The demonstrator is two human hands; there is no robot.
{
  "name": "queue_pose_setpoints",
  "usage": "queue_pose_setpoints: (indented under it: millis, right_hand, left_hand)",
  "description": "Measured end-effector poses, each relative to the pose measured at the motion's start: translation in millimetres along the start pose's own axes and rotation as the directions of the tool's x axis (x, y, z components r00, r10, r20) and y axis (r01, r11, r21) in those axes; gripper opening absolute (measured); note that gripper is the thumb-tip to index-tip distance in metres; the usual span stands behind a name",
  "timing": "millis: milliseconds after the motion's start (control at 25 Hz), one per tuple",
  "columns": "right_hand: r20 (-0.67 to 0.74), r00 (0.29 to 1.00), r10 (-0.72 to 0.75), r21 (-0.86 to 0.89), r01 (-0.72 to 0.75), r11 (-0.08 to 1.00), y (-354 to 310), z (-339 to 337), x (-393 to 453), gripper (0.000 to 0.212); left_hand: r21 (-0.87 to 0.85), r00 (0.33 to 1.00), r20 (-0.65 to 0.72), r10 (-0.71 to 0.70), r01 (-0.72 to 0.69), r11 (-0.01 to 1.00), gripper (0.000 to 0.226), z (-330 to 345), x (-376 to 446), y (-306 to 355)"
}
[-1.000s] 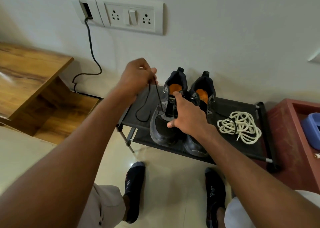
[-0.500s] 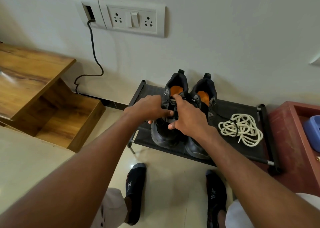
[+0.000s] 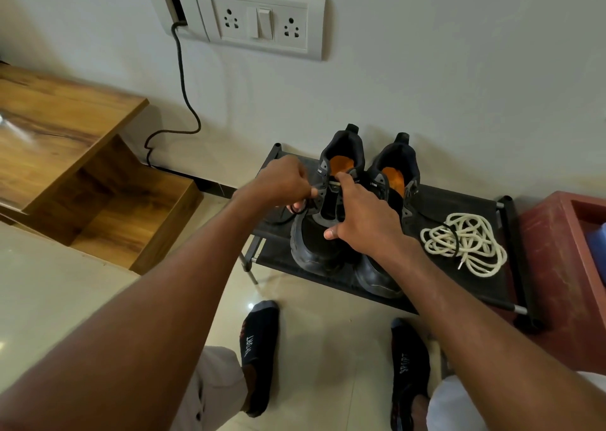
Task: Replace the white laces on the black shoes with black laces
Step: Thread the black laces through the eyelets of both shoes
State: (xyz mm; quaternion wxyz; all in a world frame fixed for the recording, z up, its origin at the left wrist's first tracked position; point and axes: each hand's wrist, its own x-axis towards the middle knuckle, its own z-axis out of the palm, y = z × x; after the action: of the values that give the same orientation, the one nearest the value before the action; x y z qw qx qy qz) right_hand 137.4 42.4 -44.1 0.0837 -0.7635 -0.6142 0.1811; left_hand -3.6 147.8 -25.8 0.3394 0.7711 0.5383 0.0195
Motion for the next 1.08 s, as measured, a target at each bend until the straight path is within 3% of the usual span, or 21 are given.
queue_pose_setpoints:
  millis: [160,320,400,480,600,720,840,880,960,1040,1080]
  right_hand:
    - [-0.020,1.000,0.007,0.053,-0.006,0.999,-2,-5,0,0.102]
    - [-0.059,0.988,0.143,0.025,-0.142,0.990,-1,-18,-1,0.064]
    - [0.058,0.980,0.190,0.055,-0.194,0.980,2,-23,1,0.044]
    - [0.207,0.959,0.192,0.204,-0.235,0.950,1,-27,1,0.023]
    - [0.383,0.890,0.248,0.402,-0.402,0.823,-8,-45,-4,0.016]
    - [0.481,0.837,0.261,0.322,-0.446,0.835,-4,-65,-9,0.011]
    - [0.583,0.784,0.211,0.147,-0.358,0.922,6,-78,-14,0.011]
    - [0.588,0.783,0.203,0.128,-0.337,0.933,9,-80,-14,0.012]
    - [0.534,0.821,0.200,0.159,-0.331,0.930,14,-82,-11,0.021]
    - [0.429,0.876,0.220,0.265,-0.355,0.896,17,-85,-7,0.036]
    - [0.375,0.897,0.234,0.281,-0.350,0.893,17,-88,-5,0.041]
  left_hand:
    - [0.164,0.982,0.183,-0.041,0.011,0.986,0.023,-8,-9,0]
    - [0.256,0.982,0.179,-0.059,0.011,0.967,0.019,-16,-15,7]
    - [0.138,0.975,0.217,-0.045,0.015,0.990,0.019,-24,-22,20]
    - [-0.023,0.968,0.247,-0.045,0.052,0.998,0.017,-35,-32,34]
    - [-0.305,0.966,0.256,-0.028,0.108,0.946,0.019,-53,-42,40]
    - [-0.581,0.961,0.267,0.077,0.097,0.808,0.024,-65,-47,37]
    - [-0.707,0.957,0.244,0.155,0.066,0.705,0.020,-73,-50,35]
    - [-0.695,0.959,0.241,0.147,0.065,0.716,0.020,-73,-49,33]
    - [-0.537,0.974,0.212,0.075,0.052,0.842,0.035,-70,-46,26]
    - [-0.186,0.995,0.095,-0.016,0.034,0.982,0.046,-60,-40,15]
    - [0.005,0.999,0.040,-0.037,0.036,0.999,0.045,-54,-36,7]
